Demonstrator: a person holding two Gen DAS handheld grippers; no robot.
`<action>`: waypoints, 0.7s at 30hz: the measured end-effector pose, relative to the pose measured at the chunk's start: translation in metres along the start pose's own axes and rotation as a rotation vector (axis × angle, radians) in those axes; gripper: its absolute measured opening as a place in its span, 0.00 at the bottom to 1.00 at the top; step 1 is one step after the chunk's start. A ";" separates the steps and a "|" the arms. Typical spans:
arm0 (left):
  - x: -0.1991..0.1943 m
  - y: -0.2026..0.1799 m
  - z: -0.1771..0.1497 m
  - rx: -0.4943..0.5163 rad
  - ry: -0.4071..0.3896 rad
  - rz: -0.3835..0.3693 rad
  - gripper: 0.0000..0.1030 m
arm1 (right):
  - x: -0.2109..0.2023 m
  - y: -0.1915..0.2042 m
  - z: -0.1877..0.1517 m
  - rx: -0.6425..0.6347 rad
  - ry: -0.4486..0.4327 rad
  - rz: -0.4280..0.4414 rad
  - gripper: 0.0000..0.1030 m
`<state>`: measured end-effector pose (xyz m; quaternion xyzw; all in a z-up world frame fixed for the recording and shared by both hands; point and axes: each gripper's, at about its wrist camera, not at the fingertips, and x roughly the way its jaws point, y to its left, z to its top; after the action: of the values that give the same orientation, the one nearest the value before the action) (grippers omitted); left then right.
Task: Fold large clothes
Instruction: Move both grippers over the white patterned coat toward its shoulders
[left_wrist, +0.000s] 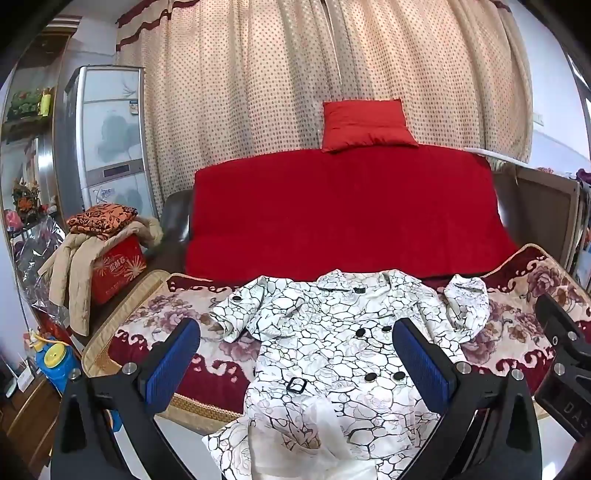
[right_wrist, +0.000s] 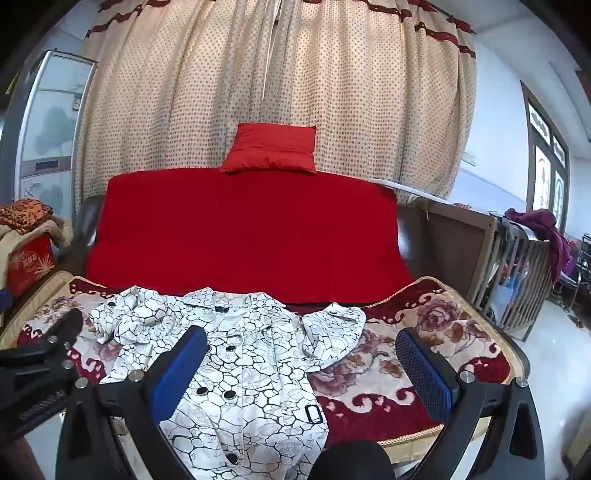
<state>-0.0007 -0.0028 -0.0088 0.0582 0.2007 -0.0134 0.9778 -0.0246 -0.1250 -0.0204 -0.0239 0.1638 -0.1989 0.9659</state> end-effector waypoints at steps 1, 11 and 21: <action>0.002 -0.003 -0.001 0.009 0.001 0.004 1.00 | 0.001 0.000 0.000 0.004 0.004 0.003 1.00; 0.014 -0.013 -0.005 0.015 0.011 0.014 1.00 | 0.011 -0.011 -0.008 0.058 0.026 0.015 1.00; 0.014 -0.014 -0.005 0.019 0.016 0.014 1.00 | 0.011 -0.006 -0.007 0.049 0.036 0.019 1.00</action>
<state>0.0099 -0.0163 -0.0207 0.0692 0.2081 -0.0081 0.9756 -0.0193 -0.1350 -0.0301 0.0048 0.1767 -0.1938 0.9650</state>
